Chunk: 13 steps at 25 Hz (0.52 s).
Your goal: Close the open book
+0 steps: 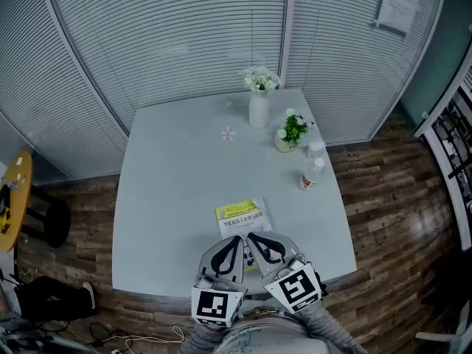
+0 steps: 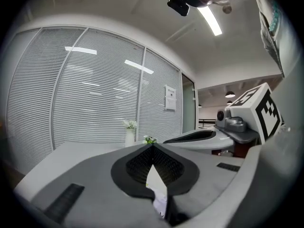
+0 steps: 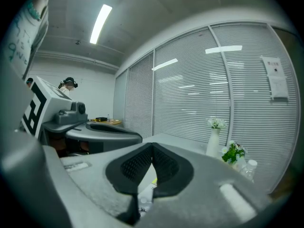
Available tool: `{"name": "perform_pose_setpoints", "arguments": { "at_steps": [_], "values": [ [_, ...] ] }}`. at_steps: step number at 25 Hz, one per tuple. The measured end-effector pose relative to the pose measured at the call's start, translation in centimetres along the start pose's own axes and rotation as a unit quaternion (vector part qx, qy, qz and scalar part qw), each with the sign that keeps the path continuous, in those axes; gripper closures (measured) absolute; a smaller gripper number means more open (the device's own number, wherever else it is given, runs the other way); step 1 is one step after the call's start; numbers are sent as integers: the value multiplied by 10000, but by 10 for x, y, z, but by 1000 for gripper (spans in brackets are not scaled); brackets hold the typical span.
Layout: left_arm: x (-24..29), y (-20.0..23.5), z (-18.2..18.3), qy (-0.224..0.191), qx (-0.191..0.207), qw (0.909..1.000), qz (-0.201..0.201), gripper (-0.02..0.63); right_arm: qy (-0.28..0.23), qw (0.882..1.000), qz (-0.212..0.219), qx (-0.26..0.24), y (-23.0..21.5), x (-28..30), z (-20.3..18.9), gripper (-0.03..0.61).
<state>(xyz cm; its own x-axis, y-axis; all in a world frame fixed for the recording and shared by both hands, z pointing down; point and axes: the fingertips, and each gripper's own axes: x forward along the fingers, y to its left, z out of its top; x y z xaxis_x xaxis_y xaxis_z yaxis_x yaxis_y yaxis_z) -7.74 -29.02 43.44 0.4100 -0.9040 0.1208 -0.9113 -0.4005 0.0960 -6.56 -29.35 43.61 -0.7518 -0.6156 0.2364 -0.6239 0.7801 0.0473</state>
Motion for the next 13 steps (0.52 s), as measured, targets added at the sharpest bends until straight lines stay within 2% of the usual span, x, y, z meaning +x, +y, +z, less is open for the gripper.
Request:
{"name": "perform_pose_setpoints", "arguments": {
  "at_steps": [9, 13],
  "values": [
    [1, 1, 3, 35, -45, 10000, 32, 615, 60, 10000, 15, -25, 1, 3, -5, 577],
    [1, 4, -3, 10, 78, 10000, 23, 615, 51, 10000, 27, -42, 0, 6, -7, 577]
  ]
}}
